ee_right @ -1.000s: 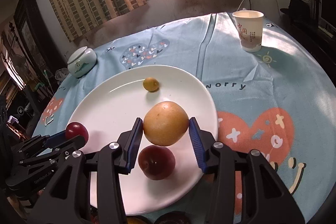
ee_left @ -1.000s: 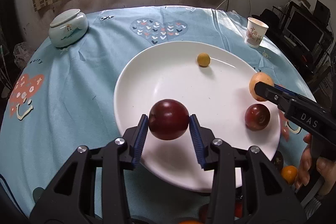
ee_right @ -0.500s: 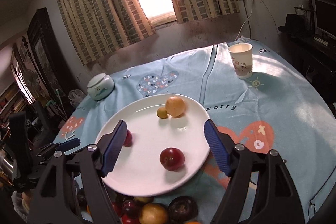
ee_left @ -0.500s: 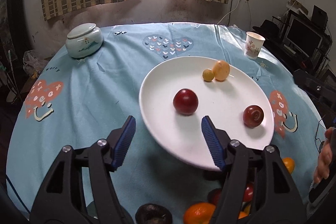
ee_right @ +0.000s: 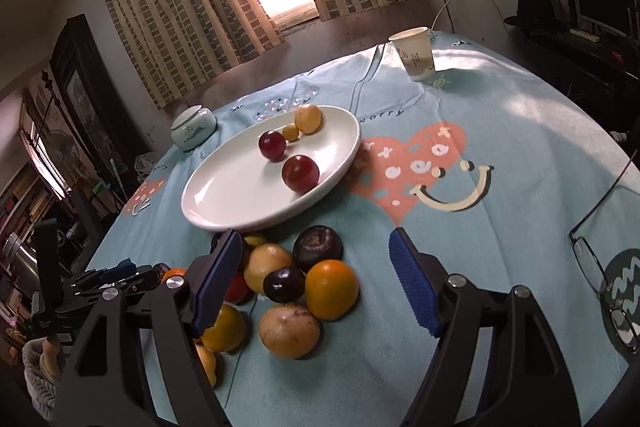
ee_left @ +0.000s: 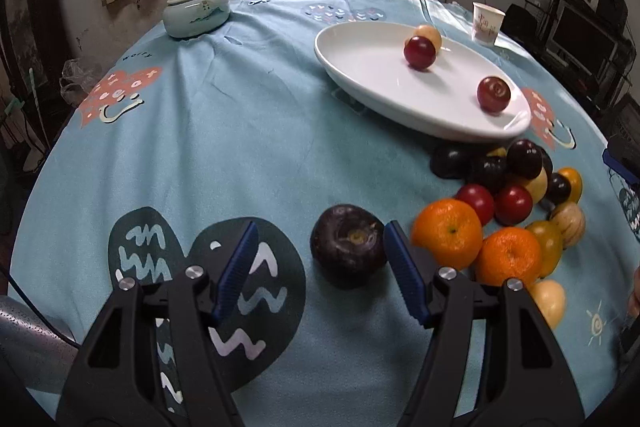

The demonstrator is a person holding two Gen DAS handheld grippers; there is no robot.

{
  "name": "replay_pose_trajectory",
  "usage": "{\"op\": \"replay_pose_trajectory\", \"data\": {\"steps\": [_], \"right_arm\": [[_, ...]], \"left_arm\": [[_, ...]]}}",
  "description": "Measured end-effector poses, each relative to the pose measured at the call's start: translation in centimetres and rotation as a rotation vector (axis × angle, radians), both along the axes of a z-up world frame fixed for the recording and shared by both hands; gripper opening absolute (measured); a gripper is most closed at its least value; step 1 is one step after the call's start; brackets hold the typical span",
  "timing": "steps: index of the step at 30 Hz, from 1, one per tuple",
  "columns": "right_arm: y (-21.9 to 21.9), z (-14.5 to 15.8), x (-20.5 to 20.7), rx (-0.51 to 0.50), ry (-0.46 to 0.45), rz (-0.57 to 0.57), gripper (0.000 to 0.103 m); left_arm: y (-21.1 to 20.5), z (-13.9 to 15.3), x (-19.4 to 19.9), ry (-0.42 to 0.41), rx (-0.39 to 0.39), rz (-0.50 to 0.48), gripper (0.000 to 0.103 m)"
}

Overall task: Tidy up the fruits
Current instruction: 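Grasp a dark purple plum with left tool while right tool grasps red plum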

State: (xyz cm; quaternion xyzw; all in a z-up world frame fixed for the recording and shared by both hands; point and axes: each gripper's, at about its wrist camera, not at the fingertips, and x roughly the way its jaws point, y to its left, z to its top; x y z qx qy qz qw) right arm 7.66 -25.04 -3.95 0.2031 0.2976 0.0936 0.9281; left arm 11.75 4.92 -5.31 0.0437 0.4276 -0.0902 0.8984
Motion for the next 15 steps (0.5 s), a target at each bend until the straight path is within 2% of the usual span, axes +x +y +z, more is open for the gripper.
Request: {"op": "replay_pose_trajectory", "data": {"steps": [10, 13, 15], "right_arm": [[0.2, -0.4, -0.1, -0.002, 0.012, 0.005, 0.076], [0.2, -0.4, -0.1, -0.004, 0.016, 0.008, 0.077], [0.5, -0.4, 0.0, -0.01, 0.016, 0.014, 0.077]], "left_arm": [[-1.2, -1.3, 0.3, 0.03, 0.057, -0.017, 0.067], [-1.2, -1.3, 0.4, 0.036, 0.041, -0.026, 0.06], [-1.2, -1.3, 0.4, 0.037, 0.031, -0.035, 0.052]]}}
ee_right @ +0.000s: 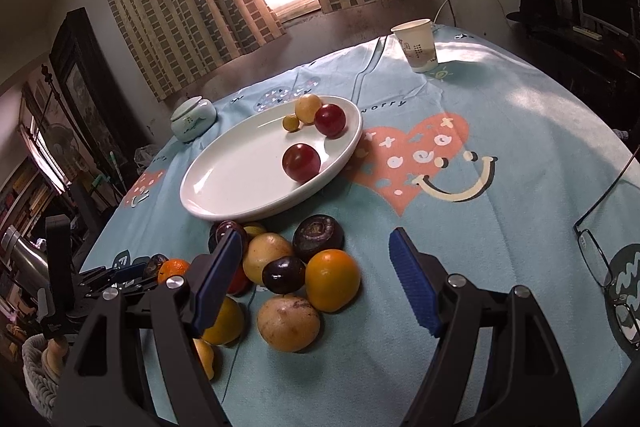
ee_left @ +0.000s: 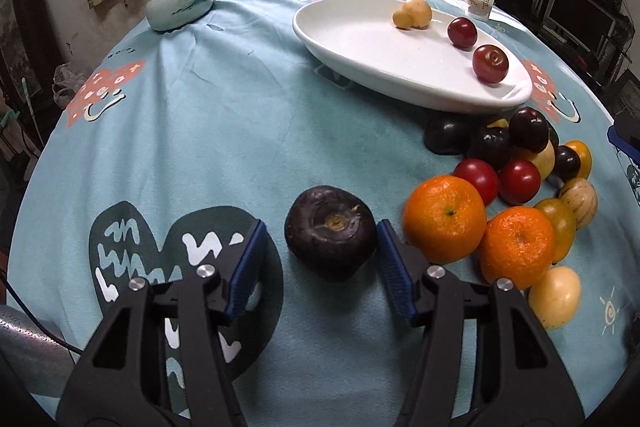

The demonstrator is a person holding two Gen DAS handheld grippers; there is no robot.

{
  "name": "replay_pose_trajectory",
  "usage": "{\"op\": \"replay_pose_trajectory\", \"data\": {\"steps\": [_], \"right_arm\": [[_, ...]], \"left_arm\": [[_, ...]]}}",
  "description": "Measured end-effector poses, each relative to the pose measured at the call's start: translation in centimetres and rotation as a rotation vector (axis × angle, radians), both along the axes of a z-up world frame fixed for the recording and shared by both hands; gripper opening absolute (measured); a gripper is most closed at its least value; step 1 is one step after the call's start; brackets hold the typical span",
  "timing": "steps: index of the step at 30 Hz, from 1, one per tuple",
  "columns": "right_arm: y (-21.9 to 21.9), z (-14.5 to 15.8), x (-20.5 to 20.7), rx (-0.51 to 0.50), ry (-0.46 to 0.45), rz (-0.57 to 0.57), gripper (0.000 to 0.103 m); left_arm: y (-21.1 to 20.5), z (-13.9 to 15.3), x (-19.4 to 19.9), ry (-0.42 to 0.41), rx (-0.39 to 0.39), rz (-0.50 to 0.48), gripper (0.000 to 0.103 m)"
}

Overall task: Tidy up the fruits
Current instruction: 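Grasp a dark purple plum with left tool while right tool grasps red plum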

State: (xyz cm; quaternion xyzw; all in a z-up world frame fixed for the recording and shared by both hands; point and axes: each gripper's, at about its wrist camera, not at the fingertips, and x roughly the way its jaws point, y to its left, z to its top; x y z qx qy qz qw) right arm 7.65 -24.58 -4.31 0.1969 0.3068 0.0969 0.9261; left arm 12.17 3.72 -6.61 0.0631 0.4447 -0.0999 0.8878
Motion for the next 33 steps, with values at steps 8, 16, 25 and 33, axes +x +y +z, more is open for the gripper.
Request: {"op": "replay_pose_trajectory", "data": {"steps": [8, 16, 25, 33], "right_arm": [[4.7, 1.0, -0.1, -0.143, -0.073, 0.137, 0.077], [9.8, 1.0, 2.4, -0.301, -0.072, 0.246, 0.059], [9.6, -0.4, 5.2, -0.278, 0.009, 0.24, 0.029], [9.0, -0.4, 4.8, -0.243, 0.004, 0.234, 0.025]], "left_arm": [[0.3, 0.7, -0.2, -0.034, -0.012, 0.02, 0.046], [0.5, 0.9, -0.2, -0.035, -0.022, 0.027, 0.047], [0.4, 0.9, -0.2, -0.03, -0.024, 0.015, 0.047], [0.2, 0.5, 0.0, -0.019, -0.02, 0.007, 0.047]]}}
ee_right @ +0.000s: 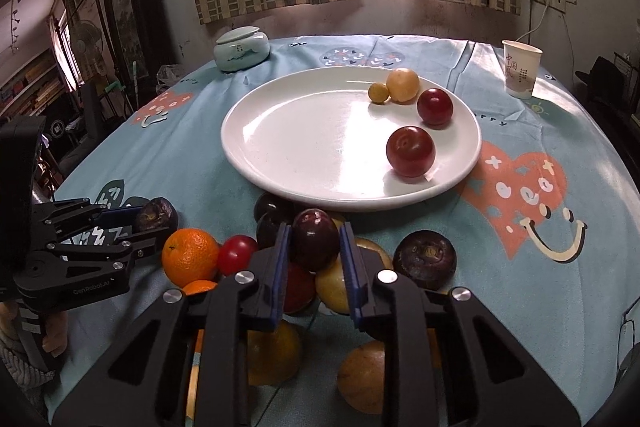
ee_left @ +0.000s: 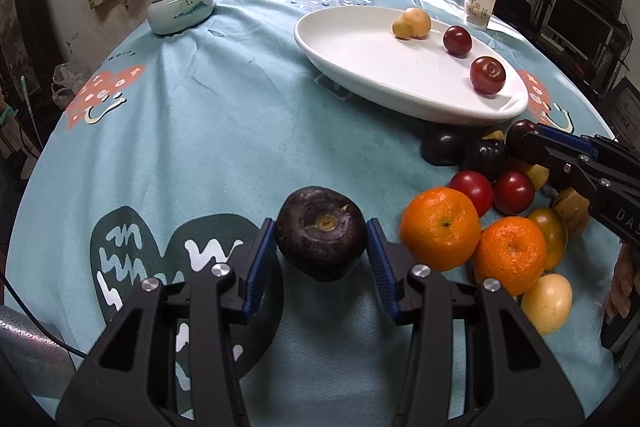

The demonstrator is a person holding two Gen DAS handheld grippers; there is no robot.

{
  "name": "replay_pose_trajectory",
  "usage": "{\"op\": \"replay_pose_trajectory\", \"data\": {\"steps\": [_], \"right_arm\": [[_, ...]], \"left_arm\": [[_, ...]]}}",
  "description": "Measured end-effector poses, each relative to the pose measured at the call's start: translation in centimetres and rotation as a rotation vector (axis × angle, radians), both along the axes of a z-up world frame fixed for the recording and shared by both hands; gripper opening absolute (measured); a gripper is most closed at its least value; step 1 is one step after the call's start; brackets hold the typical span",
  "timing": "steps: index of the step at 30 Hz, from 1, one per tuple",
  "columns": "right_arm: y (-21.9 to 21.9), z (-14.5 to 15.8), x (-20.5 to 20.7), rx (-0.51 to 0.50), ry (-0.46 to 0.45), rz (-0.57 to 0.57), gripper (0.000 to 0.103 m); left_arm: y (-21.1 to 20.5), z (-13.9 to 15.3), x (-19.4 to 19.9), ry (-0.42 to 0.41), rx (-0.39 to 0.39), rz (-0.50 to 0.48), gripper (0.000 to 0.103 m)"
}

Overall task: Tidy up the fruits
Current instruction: 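Grasp a dark purple plum with left tool while right tool grasps red plum, then release purple plum onto plate with left tool while right tool releases its plum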

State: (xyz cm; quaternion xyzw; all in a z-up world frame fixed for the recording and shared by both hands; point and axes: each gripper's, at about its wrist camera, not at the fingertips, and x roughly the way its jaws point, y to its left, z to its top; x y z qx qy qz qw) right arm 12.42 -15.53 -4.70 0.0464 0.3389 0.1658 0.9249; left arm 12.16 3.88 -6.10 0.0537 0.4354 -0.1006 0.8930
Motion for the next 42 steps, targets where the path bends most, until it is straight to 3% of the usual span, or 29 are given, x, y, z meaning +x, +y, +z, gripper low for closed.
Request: {"op": "replay_pose_trajectory", "data": {"steps": [7, 13, 20, 25, 29, 33, 35, 36, 37, 38, 42], "right_arm": [[-3.9, 3.6, -1.0, 0.099, -0.09, -0.081, 0.025], [-5.3, 7.4, 3.4, 0.115, -0.122, -0.12, 0.025], [-3.4, 4.7, 9.9, 0.109, -0.022, -0.096, 0.025], [-2.4, 2.6, 12.0, 0.062, 0.073, -0.06, 0.026], [-2.2, 2.0, 12.6, 0.044, 0.109, -0.06, 0.026], [-2.4, 2.2, 12.4, 0.059, 0.105, -0.059, 0.026], [-2.5, 2.7, 12.1, 0.076, 0.097, -0.058, 0.03], [-2.6, 3.0, 11.9, 0.08, 0.086, -0.061, 0.039], [-2.7, 3.4, 11.7, 0.076, 0.073, -0.077, 0.064], [-2.8, 3.9, 11.2, 0.071, 0.046, -0.098, 0.07], [-3.3, 5.5, 9.9, 0.084, -0.018, -0.098, 0.071]], "left_arm": [[-0.8, 3.6, 1.4, -0.054, -0.069, -0.008, 0.047], [-4.8, 6.9, 6.0, -0.114, -0.052, -0.007, 0.047], [-6.1, 4.1, 10.3, -0.045, -0.036, 0.028, 0.047], [-5.7, 3.0, 11.7, -0.006, -0.059, 0.017, 0.048], [-5.6, 3.6, 11.7, -0.03, -0.064, 0.022, 0.063], [-4.6, 4.3, 11.5, -0.042, -0.103, 0.037, 0.064], [-3.8, 4.7, 11.4, -0.043, -0.134, 0.048, 0.064], [-3.5, 4.9, 11.3, -0.042, -0.147, 0.05, 0.064], [-3.2, 5.1, 11.2, -0.043, -0.154, 0.053, 0.064], [-3.1, 5.2, 11.1, -0.045, -0.156, 0.055, 0.064], [-2.9, 5.6, 10.1, -0.063, -0.143, 0.052, 0.065]]}}
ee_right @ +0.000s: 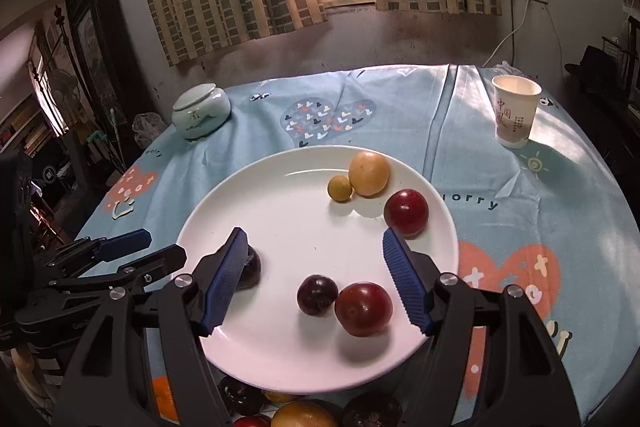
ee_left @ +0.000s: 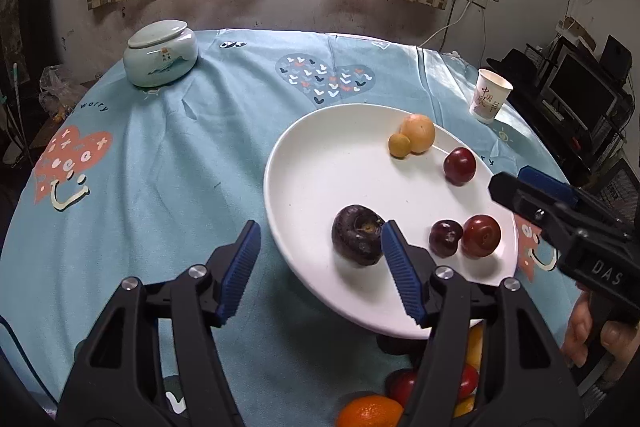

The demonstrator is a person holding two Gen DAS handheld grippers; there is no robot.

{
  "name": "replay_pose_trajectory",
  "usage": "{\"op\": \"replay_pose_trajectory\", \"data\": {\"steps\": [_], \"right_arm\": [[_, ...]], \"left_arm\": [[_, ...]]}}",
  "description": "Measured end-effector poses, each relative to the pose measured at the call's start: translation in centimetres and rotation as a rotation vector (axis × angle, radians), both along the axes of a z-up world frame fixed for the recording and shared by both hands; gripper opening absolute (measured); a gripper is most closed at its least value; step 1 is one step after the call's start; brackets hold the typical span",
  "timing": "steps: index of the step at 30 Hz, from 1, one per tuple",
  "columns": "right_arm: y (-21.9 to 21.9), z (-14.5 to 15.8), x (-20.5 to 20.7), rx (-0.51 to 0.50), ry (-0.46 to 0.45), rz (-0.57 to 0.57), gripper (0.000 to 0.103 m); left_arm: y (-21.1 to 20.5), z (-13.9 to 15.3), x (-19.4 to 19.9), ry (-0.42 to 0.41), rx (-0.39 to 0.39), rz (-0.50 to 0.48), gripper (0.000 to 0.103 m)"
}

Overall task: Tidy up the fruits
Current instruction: 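Release purple plum onto plate with left tool while right tool releases its plum, then grasp a dark cherry with left tool while right tool grasps a tangerine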

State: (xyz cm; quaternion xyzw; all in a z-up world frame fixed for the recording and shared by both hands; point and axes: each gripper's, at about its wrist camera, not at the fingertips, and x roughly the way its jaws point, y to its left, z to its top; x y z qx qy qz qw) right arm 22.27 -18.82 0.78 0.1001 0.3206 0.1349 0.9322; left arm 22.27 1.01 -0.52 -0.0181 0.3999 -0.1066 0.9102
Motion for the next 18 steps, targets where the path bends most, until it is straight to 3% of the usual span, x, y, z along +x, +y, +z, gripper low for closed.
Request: {"op": "replay_pose_trajectory", "data": {"steps": [6, 9, 13, 18], "right_arm": [[-3.2, 1.0, -4.5, 0.097, -0.057, -0.035, 0.071], [-5.1, 0.2, -7.4, 0.139, -0.074, -0.068, 0.072], [-6.9, -1.4, -9.4, 0.18, -0.035, -0.116, 0.073], [-7.3, -2.1, -11.2, 0.211, -0.027, -0.096, 0.073]], "left_arm": [[-0.3, -0.5, -3.0, -0.013, 0.055, -0.065, 0.065], [0.2, -1.3, -5.2, -0.008, 0.045, -0.105, 0.066], [0.1, -2.9, -6.4, 0.022, 0.066, -0.116, 0.067], [-1.4, -3.9, -6.1, 0.037, 0.1, -0.154, 0.067]]}}
